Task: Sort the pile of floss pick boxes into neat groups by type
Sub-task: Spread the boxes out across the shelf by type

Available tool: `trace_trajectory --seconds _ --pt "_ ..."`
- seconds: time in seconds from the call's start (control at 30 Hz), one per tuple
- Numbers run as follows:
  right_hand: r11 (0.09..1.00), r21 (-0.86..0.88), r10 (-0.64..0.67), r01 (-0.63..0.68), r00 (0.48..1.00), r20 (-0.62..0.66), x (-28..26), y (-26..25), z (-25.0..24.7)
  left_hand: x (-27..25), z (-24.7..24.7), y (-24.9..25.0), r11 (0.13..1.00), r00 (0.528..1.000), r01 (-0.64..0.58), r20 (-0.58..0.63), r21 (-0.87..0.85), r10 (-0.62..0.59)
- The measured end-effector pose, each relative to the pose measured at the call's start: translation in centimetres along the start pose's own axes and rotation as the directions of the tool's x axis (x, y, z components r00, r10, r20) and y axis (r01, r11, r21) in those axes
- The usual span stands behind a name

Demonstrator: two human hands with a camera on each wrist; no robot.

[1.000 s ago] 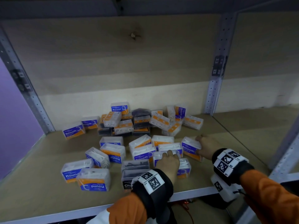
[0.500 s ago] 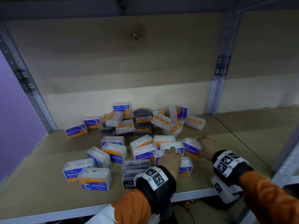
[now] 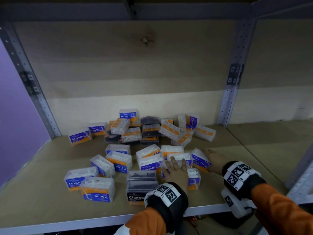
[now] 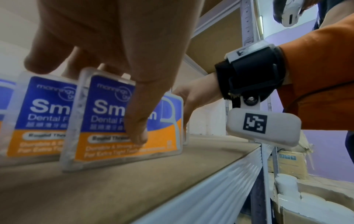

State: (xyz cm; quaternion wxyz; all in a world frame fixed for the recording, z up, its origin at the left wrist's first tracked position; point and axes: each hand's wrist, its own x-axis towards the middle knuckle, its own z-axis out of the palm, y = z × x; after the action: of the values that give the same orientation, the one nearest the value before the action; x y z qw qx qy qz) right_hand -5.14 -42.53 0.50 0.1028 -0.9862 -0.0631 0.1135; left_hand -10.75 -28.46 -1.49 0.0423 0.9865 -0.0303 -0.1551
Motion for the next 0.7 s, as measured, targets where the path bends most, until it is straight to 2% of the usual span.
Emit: trace_trajectory --seconds 0.27,0.5,0.7 --pt "0.998 0.006 0.057 -0.058 0.998 0.018 0.1 -0.2 -0.1 0.8 -0.4 0.3 0.999 0.998 -0.047 0.031 -0.004 0.047" --pt "0.999 -0.002 0.035 -0.035 0.999 -0.024 -0.3 0.2 -0.6 1.5 -0.9 0.6 0.995 0.994 -0.097 0.051 0.006 0.096" --pt "0.996 0.007 0.084 -0.084 0.996 -0.027 -0.5 0.5 -0.9 2.2 -1.2 1.3 0.991 0.988 -0.131 0.08 0.026 0.128"
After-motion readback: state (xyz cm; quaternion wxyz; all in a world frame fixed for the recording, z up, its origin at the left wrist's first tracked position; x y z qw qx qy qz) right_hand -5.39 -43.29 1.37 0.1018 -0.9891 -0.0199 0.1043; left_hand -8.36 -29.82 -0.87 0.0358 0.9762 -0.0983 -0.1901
